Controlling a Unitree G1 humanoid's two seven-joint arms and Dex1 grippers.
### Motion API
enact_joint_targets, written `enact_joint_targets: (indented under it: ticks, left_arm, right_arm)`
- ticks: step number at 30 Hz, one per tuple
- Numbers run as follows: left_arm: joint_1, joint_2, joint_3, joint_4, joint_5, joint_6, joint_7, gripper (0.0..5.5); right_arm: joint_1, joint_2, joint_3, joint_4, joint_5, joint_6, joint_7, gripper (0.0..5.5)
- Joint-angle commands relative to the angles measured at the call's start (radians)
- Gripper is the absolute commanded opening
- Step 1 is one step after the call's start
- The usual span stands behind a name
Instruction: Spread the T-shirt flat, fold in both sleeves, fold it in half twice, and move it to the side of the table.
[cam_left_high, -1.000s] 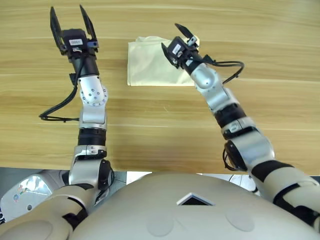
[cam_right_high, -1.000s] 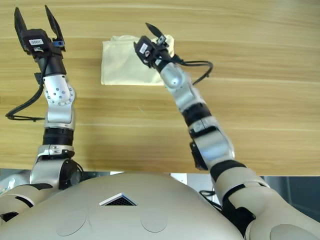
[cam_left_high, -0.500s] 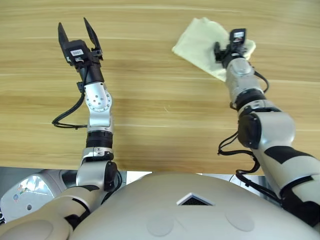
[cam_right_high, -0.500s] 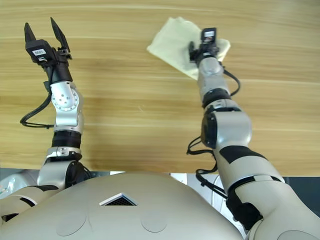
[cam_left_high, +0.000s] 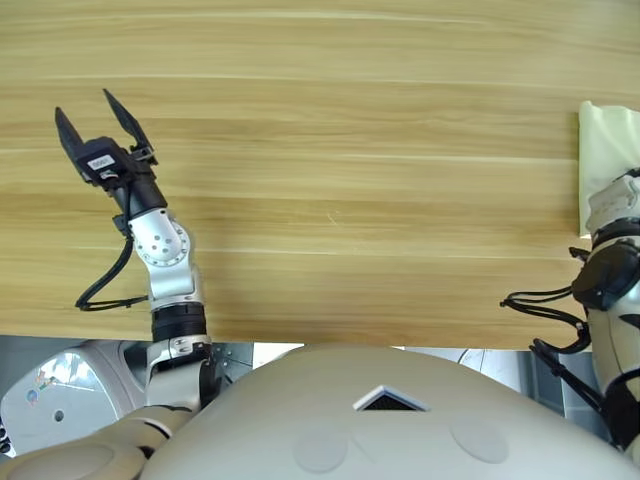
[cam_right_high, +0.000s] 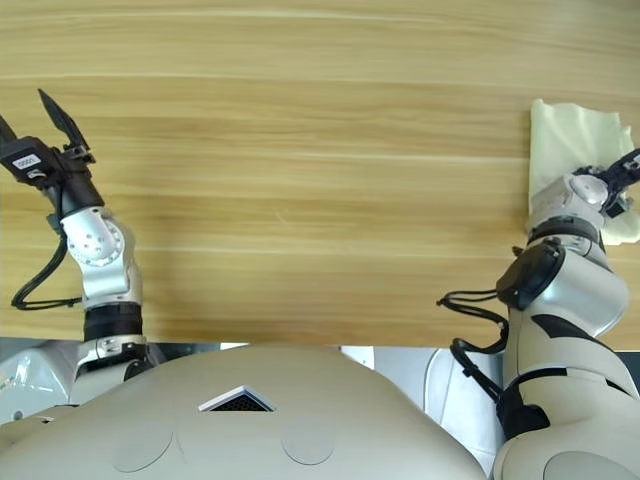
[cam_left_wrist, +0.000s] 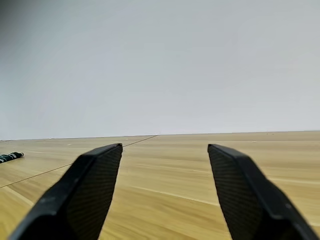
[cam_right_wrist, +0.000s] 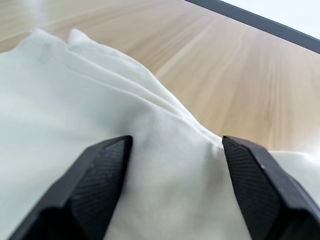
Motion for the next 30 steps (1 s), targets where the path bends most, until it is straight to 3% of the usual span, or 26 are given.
enact_joint_targets:
  ticks: [1,4,7,10,13,18,21,30]
  left_arm:
    - [0.036,0.002,0.027,-0.035,0.000,0.017,0.002,3.17]
    - [0.046,-0.004,0.017,-0.057,0.015,0.026,-0.008,3.17]
    - [-0.004,-0.022,-0.033,-0.087,0.021,0.077,-0.038,3.17]
    - [-0.104,-0.041,-0.075,-0.070,0.011,0.180,-0.063,3.17]
    - [-0.178,-0.063,-0.102,-0.032,-0.003,0.258,-0.080,3.17]
    - [-0.263,-0.119,-0.270,0.195,0.082,0.214,-0.134,3.17]
    - [-0.241,-0.142,-0.348,0.332,0.140,0.146,-0.119,3.17]
    - [-0.173,-0.191,-0.404,0.354,0.144,0.127,-0.113,3.17]
  right_arm:
    - [-0.045,0.017,0.024,-0.004,-0.029,-0.038,-0.007,3.34]
    - [-0.100,0.055,0.127,-0.081,-0.121,-0.247,0.016,3.34]
    - [-0.106,0.249,0.358,-0.284,-0.272,-0.497,0.132,3.34]
    - [-0.053,0.485,0.582,-0.375,-0.370,-0.547,0.293,3.34]
    - [-0.055,0.618,0.696,-0.335,-0.459,-0.535,0.296,3.34]
    - [0.033,0.689,0.651,-0.296,-0.376,-0.470,0.346,3.34]
    - [0.147,0.668,0.658,-0.372,-0.382,-0.486,0.342,3.34]
    - [0.384,0.626,0.631,-0.678,-0.378,-0.379,0.309,3.34]
